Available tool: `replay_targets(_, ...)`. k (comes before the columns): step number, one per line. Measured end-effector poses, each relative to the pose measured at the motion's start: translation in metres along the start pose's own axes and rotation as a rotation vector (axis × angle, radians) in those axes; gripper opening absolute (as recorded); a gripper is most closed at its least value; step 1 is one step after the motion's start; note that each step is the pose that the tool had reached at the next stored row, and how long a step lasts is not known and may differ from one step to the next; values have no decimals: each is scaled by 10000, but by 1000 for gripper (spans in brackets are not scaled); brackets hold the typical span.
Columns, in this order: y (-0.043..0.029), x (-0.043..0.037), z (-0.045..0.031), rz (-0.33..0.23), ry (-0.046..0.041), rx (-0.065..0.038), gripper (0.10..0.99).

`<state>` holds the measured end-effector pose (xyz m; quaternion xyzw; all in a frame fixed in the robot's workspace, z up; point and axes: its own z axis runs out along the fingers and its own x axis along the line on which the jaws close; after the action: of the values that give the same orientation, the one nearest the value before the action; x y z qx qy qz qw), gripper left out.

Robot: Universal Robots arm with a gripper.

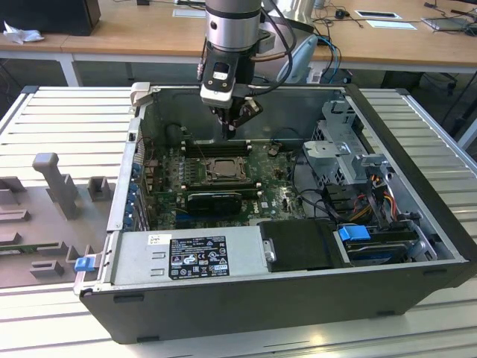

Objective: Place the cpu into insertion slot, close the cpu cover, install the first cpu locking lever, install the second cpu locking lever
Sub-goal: 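Install the first cpu locking lever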

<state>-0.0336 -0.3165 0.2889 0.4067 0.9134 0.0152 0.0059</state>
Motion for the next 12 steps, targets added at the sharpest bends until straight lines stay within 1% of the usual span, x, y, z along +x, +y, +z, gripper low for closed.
replay_targets(9, 0, 0, 0, -431, 14, 0, 106)
replay_targets(12, 0, 0, 0, -1102, 36, 1, 106)
